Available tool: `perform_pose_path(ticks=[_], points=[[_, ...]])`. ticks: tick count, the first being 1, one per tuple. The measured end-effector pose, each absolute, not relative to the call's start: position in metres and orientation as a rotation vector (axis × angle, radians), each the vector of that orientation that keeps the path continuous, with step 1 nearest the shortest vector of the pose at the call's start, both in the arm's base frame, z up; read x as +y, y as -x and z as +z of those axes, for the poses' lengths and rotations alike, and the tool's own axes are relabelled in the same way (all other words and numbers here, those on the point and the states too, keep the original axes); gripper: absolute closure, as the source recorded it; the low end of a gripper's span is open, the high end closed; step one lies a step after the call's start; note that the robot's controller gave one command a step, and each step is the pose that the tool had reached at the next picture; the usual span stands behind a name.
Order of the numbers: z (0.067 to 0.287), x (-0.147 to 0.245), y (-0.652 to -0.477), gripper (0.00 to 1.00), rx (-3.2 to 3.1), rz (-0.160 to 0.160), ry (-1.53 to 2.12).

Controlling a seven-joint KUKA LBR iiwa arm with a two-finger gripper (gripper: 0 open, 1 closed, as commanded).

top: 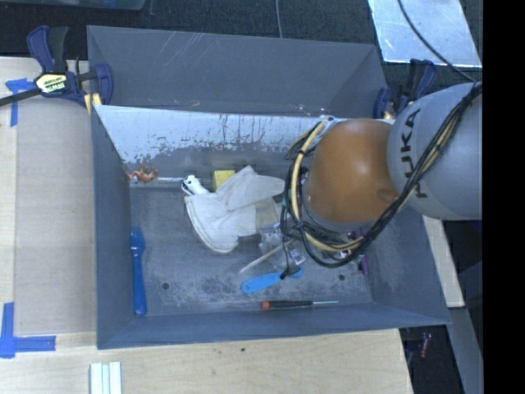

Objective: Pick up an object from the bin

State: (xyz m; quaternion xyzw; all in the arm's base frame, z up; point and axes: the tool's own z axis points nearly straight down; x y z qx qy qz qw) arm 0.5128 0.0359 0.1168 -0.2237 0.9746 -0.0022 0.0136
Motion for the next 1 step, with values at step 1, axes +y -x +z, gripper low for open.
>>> perform_pose_path(ticks=[1], points=[[0.1423, 0.0358, -0.5129, 1.00, 3.036, -0.007, 0.694]])
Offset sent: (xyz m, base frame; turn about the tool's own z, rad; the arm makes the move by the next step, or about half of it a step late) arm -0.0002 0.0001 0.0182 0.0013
